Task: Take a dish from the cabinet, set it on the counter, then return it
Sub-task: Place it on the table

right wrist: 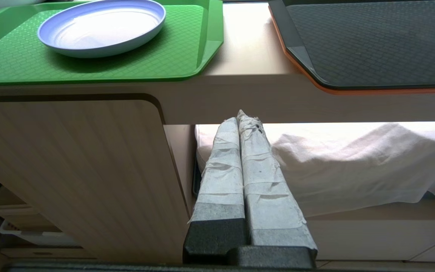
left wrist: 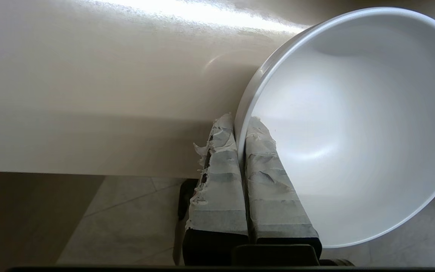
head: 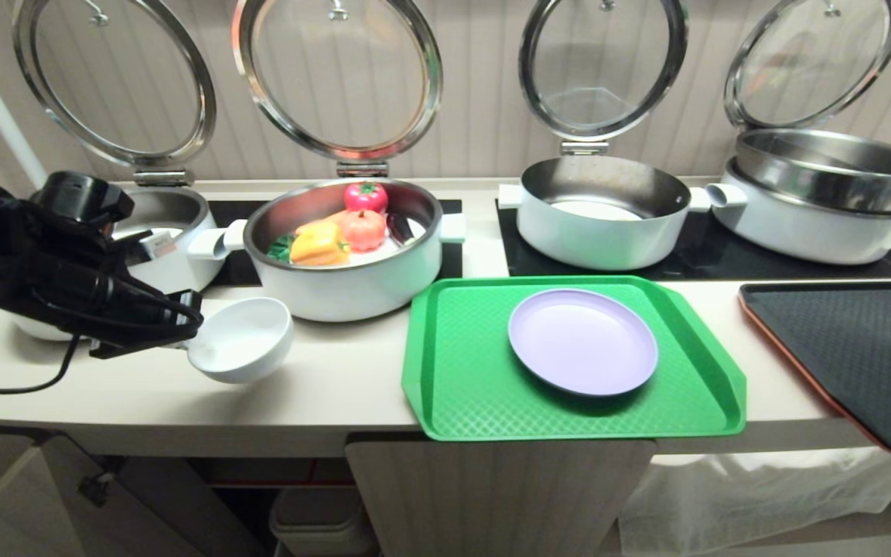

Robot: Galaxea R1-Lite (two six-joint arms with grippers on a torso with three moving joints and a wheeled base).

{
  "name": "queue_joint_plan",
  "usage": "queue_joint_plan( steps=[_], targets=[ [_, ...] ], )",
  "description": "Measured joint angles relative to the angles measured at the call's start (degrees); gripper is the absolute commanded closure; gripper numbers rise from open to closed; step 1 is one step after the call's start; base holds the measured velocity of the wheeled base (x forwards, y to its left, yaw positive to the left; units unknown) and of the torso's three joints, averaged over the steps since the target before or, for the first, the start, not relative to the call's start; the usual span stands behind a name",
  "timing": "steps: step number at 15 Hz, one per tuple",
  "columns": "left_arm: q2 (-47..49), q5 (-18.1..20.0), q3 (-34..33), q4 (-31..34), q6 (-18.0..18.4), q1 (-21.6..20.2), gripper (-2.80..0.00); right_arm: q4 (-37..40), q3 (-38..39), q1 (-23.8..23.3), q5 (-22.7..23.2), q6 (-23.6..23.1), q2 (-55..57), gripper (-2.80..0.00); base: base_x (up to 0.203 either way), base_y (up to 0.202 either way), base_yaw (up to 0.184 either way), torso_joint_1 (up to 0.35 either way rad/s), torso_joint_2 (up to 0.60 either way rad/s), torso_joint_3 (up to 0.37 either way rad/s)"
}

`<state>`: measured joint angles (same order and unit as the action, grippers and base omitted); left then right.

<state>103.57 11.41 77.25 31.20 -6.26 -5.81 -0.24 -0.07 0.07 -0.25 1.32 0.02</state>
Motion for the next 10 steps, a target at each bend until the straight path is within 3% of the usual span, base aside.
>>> queue_joint_plan(
  steps=[10],
  targets=[
    [4.95, -1.44, 4.06, 0.69, 0.14, -1.16, 0.0, 0.02, 0.02, 0.0, -0.04, 0.0, 0.0, 0.0, 0.0, 0.0, 0.0, 0.0, 0.0, 0.0]
  ],
)
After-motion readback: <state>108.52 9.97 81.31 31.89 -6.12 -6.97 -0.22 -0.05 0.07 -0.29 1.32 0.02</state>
